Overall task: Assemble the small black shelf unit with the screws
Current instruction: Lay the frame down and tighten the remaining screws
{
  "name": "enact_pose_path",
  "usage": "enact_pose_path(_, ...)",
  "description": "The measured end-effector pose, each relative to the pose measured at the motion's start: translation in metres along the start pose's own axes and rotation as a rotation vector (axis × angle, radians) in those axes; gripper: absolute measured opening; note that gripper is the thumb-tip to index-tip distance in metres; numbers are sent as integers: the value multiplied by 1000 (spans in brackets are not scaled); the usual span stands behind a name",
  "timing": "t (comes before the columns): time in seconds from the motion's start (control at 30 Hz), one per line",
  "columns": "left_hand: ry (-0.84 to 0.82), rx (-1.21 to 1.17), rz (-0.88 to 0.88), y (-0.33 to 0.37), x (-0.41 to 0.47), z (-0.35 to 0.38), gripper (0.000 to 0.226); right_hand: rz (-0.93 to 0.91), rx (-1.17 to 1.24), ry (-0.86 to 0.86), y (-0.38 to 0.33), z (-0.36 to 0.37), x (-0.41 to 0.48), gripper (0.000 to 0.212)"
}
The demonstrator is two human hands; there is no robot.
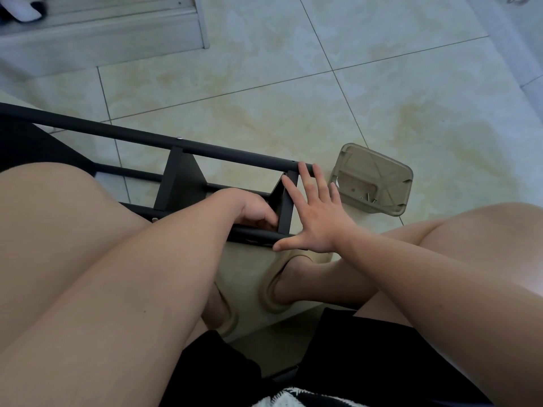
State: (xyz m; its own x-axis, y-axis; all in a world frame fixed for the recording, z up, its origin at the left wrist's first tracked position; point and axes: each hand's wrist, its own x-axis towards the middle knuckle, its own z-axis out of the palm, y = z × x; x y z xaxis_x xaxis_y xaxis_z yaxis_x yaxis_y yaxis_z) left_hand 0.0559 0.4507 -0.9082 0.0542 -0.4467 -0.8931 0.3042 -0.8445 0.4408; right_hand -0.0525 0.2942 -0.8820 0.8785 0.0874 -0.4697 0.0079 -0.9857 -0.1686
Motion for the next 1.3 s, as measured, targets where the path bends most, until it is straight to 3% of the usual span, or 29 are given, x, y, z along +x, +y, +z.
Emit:
enact_pose_path(0.33,-80,-141,56,-5,4,-3,31,0,-1,5,1,0,0,138)
enact_pose_path(0.47,-40,-32,-13,-1,2,-1,18,0,3,5,1,1,0,138)
enact_pose_path(0.6,-42,1,-3,-1,0,-1,36,-3,8,4,1,1,0,138)
enact_pose_path(0.73,-62,-84,53,0,0,1,40,-4,9,9,1,2,0,137)
enact_pose_path(0.97,-28,-7,5,1,-4,1,14,-5,12,11,1,2,0,137)
enact_pose_path(1.3,-58,-92,87,-1,0,2,25,-6,15,16,1,2,0,137)
